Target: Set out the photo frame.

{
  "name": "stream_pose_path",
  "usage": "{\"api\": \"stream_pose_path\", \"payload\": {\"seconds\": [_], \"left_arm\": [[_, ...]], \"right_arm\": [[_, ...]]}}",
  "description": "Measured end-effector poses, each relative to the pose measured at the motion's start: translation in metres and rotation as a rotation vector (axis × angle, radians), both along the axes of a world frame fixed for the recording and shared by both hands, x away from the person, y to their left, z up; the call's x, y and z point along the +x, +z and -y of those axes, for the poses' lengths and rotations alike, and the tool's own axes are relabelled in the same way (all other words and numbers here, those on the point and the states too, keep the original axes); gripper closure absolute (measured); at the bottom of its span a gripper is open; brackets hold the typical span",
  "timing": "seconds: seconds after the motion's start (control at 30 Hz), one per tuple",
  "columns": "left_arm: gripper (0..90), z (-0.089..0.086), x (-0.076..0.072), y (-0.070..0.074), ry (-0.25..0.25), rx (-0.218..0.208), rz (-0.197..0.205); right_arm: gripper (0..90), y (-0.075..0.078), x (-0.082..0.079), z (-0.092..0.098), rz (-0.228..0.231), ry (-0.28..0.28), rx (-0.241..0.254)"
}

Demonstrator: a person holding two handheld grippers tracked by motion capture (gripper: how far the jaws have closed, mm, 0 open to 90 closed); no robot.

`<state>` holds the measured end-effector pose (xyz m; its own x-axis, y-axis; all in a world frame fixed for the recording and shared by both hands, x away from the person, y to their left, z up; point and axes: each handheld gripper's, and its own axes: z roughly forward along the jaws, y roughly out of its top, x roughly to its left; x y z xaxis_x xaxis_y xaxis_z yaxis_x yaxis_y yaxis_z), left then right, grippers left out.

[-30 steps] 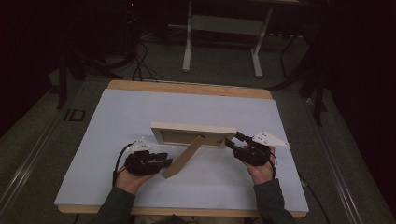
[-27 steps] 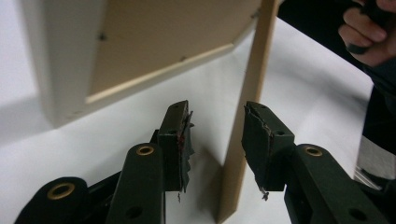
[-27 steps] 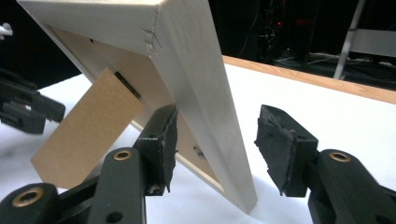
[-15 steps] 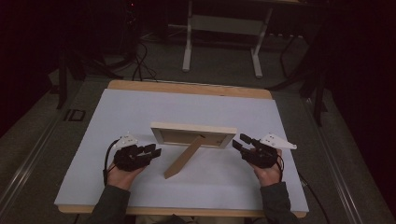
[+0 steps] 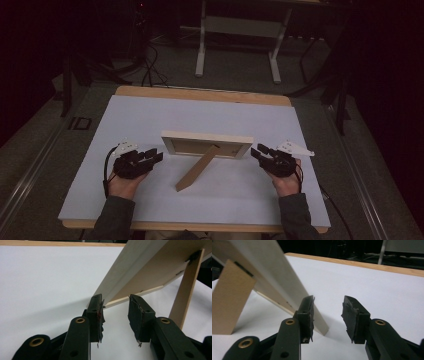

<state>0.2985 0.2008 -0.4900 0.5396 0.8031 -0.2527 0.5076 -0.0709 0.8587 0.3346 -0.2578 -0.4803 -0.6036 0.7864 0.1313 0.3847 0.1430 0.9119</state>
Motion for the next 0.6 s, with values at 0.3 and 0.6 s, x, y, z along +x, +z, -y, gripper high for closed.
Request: {"api": "stream_pose_path", "payload": {"seconds": [0.3, 0.6], "left_arm": [[71.3, 0.004, 0.007, 0.001, 0.012, -0.011, -0.004], [86.6, 0.020, 0.010, 0.005, -0.045, 0.042, 0.018]], "right_arm": [[73.2, 0.001, 0.008, 0.000, -0.020, -0.050, 0.022], [89.8, 0.004, 0.013, -0.009, -0.016, -0.061, 0.010]]}}
